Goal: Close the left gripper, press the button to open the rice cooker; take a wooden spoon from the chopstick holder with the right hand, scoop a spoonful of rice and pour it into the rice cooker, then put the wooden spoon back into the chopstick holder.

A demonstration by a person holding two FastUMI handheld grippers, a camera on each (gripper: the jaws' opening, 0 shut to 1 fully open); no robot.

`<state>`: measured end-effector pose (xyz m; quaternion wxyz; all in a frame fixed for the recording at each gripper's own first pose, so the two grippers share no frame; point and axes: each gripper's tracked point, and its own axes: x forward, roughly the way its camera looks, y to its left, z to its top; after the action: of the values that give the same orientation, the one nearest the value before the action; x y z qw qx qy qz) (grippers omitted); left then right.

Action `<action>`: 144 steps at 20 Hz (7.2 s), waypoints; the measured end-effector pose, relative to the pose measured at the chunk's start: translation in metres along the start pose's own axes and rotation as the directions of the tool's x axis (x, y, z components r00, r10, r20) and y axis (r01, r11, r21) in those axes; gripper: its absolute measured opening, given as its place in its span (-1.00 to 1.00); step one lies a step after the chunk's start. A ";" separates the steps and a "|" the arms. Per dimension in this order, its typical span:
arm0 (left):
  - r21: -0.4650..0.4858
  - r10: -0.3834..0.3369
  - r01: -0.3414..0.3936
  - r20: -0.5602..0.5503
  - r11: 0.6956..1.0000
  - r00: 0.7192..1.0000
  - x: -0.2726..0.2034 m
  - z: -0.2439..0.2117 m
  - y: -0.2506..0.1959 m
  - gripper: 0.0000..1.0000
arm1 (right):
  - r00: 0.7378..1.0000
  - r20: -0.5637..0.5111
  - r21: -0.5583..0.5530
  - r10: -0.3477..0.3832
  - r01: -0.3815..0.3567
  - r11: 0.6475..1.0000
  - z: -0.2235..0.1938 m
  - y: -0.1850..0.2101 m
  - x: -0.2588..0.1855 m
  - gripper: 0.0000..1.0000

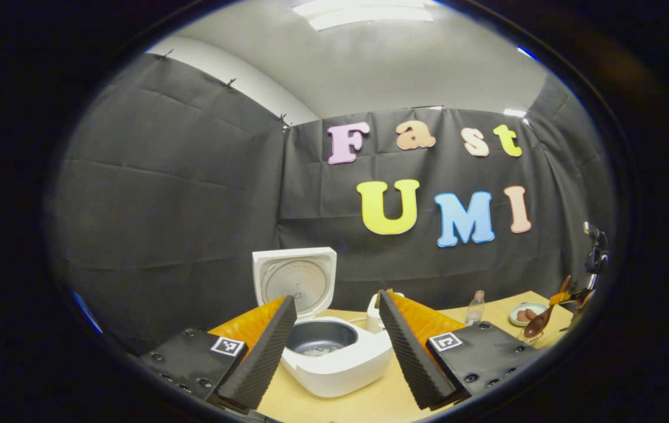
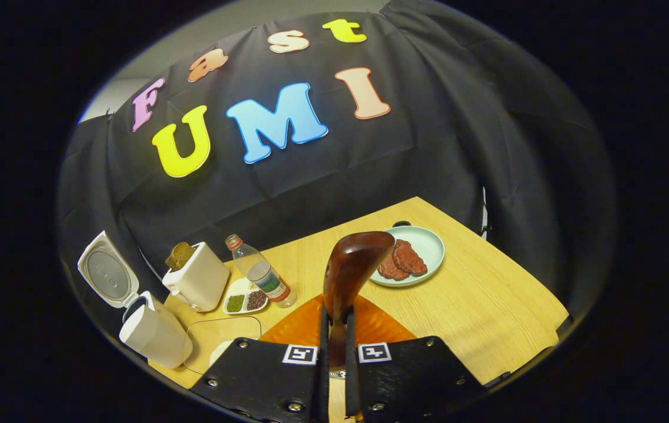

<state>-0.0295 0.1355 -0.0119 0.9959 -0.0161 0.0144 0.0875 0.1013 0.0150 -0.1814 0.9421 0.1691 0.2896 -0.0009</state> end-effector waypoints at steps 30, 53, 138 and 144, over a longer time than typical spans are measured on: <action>0.035 0.087 -0.084 -0.082 0.996 0.993 0.005 -0.044 0.135 0.95 | 0.997 0.074 -0.493 -0.004 0.040 0.869 -0.103 0.143 0.058 -0.78; 0.058 0.095 -0.091 -0.067 0.994 0.993 -0.003 -0.029 0.126 0.92 | 0.964 -0.214 0.190 0.159 -0.119 0.975 -0.146 0.152 0.057 -0.77; -0.020 0.430 -0.448 -0.244 0.894 0.869 -0.108 -0.124 0.264 0.95 | 0.723 -0.173 -0.655 0.668 -0.591 0.471 -0.144 0.580 0.026 -0.78; -0.008 0.431 -0.438 -0.173 0.899 0.886 -0.087 -0.100 0.257 0.99 | 0.687 -0.184 -0.327 0.703 -0.717 0.616 -0.113 0.566 0.012 -0.78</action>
<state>-0.1626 0.3695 -0.1171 0.9456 -0.0429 0.0990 0.3068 0.1057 0.5858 -0.0955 0.8736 0.0873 0.2113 0.4295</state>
